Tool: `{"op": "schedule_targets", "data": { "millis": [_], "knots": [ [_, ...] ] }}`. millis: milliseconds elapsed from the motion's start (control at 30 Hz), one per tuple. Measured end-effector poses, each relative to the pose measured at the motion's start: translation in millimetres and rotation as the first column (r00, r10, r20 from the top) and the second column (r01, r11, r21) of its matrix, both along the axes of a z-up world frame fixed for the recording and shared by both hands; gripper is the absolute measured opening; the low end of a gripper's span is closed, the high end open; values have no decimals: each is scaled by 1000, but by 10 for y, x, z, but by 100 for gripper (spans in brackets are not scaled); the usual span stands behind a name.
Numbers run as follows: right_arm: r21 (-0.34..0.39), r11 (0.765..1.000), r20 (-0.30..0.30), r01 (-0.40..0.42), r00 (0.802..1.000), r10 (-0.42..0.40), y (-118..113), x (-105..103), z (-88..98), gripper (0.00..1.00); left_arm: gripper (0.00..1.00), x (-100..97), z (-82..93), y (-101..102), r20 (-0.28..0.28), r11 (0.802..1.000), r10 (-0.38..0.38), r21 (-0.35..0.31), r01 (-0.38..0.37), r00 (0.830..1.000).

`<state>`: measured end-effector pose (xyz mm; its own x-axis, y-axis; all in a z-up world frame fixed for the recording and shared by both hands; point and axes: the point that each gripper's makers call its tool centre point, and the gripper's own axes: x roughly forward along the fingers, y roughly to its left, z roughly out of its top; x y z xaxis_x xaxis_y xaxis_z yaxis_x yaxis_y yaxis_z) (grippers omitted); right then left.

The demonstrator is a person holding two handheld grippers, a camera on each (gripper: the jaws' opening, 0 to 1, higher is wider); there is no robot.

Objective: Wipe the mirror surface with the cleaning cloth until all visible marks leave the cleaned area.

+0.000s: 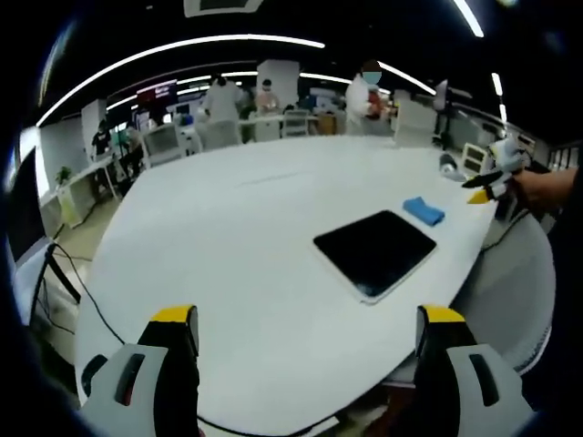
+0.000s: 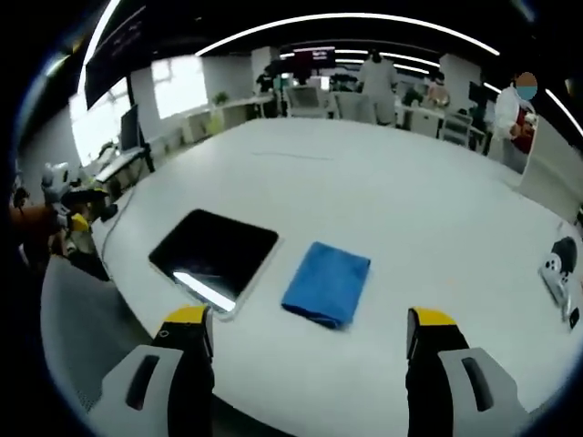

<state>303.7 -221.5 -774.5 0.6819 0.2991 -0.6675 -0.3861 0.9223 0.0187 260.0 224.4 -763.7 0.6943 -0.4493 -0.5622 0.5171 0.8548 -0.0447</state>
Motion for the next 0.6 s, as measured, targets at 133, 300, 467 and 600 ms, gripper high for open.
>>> {"op": "schedule_targets", "data": {
  "millis": [133, 300, 467, 600],
  "knots": [
    [2, 1000, -52, 16, 999, -16, -14, 157, 44, 84, 100, 18, 29, 2, 13, 1000, -2, 6, 2, 1000],
    [8, 999, -103, 40, 994, -39, 6, 440, 101, 78, 100, -10, 1, 27, 0, 1000, -9, 30, 9, 1000],
    [-16, 999, -114, 37, 993, -38, 86, 658, 123, 75, 100, -28, -12, 42, -7, 999, -10, 37, 10, 1000],
    [-32, 999, -122, 21, 992, -25, 140, 747, 3, 71, 99, -26, -10, 56, -6, 999, -10, 37, 10, 1000]
  ]
}}
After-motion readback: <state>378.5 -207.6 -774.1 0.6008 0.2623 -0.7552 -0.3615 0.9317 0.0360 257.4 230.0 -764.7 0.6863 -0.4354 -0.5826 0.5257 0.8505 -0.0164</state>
